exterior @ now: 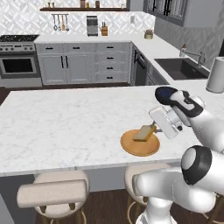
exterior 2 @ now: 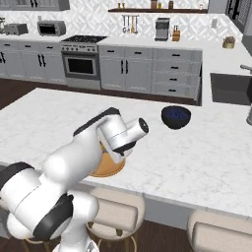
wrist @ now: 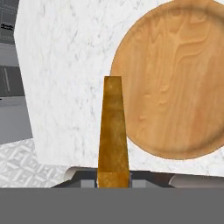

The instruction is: Start the toaster. Once the lever pops up, take the bread to the plate on the dining counter.

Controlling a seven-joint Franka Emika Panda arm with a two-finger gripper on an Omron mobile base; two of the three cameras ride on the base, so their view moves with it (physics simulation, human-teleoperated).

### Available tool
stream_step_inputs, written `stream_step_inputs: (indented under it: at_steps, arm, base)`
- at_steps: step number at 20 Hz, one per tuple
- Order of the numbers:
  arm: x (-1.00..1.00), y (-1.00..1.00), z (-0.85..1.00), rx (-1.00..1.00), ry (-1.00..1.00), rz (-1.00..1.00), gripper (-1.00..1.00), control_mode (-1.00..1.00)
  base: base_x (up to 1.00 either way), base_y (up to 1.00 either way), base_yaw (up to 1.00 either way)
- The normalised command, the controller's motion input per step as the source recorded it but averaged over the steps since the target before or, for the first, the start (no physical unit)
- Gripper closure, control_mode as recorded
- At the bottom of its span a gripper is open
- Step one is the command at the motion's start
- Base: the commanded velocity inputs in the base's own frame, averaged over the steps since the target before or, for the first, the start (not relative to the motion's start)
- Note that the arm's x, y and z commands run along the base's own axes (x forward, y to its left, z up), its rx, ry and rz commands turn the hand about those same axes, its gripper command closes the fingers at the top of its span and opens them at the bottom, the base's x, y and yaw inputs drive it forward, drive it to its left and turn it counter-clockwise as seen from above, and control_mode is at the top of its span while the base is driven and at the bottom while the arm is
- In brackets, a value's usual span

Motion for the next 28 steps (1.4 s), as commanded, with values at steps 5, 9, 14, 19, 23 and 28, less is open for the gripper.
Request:
stream_step_inputs:
  at_steps: [5, 9, 14, 19, 23, 28]
  arm:
    - [0.3, 0.0, -0.23, 0.0, 0.0, 0.0, 1.0, -1.0]
    - [0.14, 0.0, -0.34, 0.0, 0.0, 0.0, 1.0, -1.0]
    - [0.22, 0.0, -0.35, 0.0, 0.0, 0.02, 1.0, -1.0]
    - [0.29, 0.0, -0.28, 0.0, 0.0, 0.04, 1.0, -1.0]
    - [0.25, 0.0, -0.26, 0.0, 0.0, 0.05, 1.0, -1.0]
    - [0.06, 0.0, -0.27, 0.0, 0.0, 0.04, -1.0, -1.0]
  base:
    - [0.0, 0.0, 0.0]
    - [0.0, 0.0, 0.0]
    - [0.0, 0.0, 0.0]
    - [0.0, 0.0, 0.0]
    - [0.0, 0.0, 0.0]
    - [0.0, 0.0, 0.0]
